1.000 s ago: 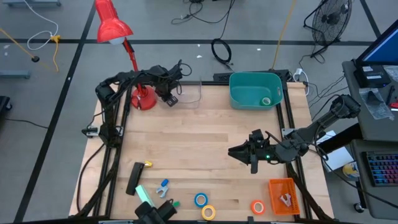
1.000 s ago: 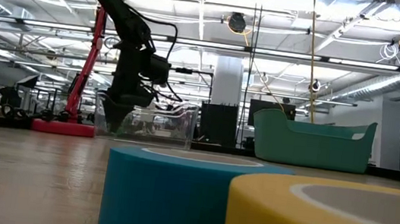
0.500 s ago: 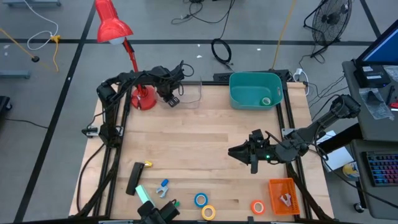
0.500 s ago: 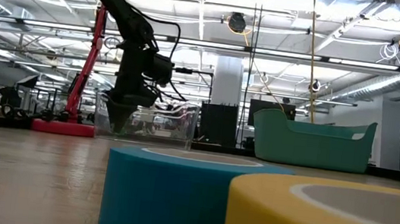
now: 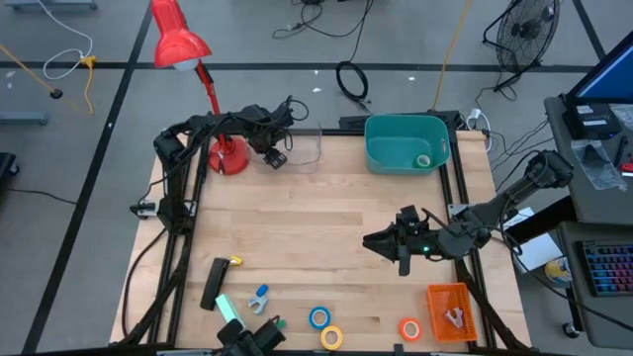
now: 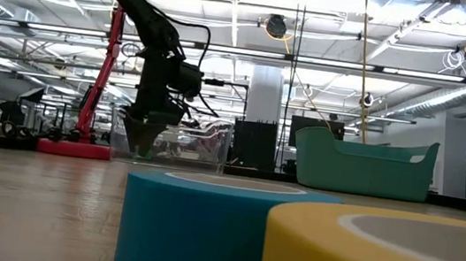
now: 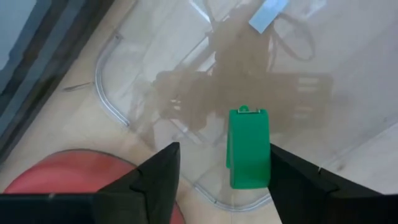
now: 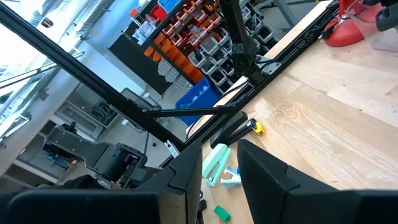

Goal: Pick and place Stapler, Stapler remover, tape
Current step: Put the small green stapler into the transparent bin, then put the big black stapler into the transparent bin

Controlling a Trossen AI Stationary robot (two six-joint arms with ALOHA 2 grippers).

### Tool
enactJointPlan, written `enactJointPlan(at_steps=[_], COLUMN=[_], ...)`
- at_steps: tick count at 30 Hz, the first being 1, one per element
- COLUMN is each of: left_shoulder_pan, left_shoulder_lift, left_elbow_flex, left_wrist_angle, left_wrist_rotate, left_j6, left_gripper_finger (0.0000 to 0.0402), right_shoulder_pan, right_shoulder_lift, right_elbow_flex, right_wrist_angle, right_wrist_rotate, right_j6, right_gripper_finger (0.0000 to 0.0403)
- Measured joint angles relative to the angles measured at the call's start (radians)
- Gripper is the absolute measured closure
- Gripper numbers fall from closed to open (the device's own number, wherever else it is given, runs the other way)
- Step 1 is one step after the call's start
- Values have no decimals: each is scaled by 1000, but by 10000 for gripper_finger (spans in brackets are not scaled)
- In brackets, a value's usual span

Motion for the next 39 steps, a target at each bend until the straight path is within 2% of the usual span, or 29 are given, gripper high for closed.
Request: enactJointPlan(at_steps=[3, 10, 13, 15, 28, 33, 39], left_shoulder_pan=[0, -12, -14, -22, -30, -76, -218], left_shoulder_lift=[0, 0, -26, -34, -58, -138, -270], left_elbow_flex=[0, 4, 5, 7, 122, 152, 153], left_wrist_angle=[5, -5, 32, 52, 10, 32, 34], left_wrist_rotate=[-1, 6, 93, 66, 47, 161, 278], left_j6=[-12, -26, -15, -14, -10, -12, -34], left_gripper_finger=[183, 242, 251, 250, 218, 218, 218], right_shoulder_pan=[0, 0, 0, 0, -7, -7, -7], right_shoulder_lift=[0, 0, 0, 0, 0, 0, 0], right_elbow_flex=[0, 0, 0, 0, 0, 0, 0], right_wrist_angle=[0, 0, 0, 0, 1, 0, 0], right_wrist_rotate=[0, 0, 0, 0, 0, 0, -2], right_j6=[0, 0, 0, 0, 0, 0, -4], right_gripper_finger=[307, 307, 307, 307, 307, 307, 307])
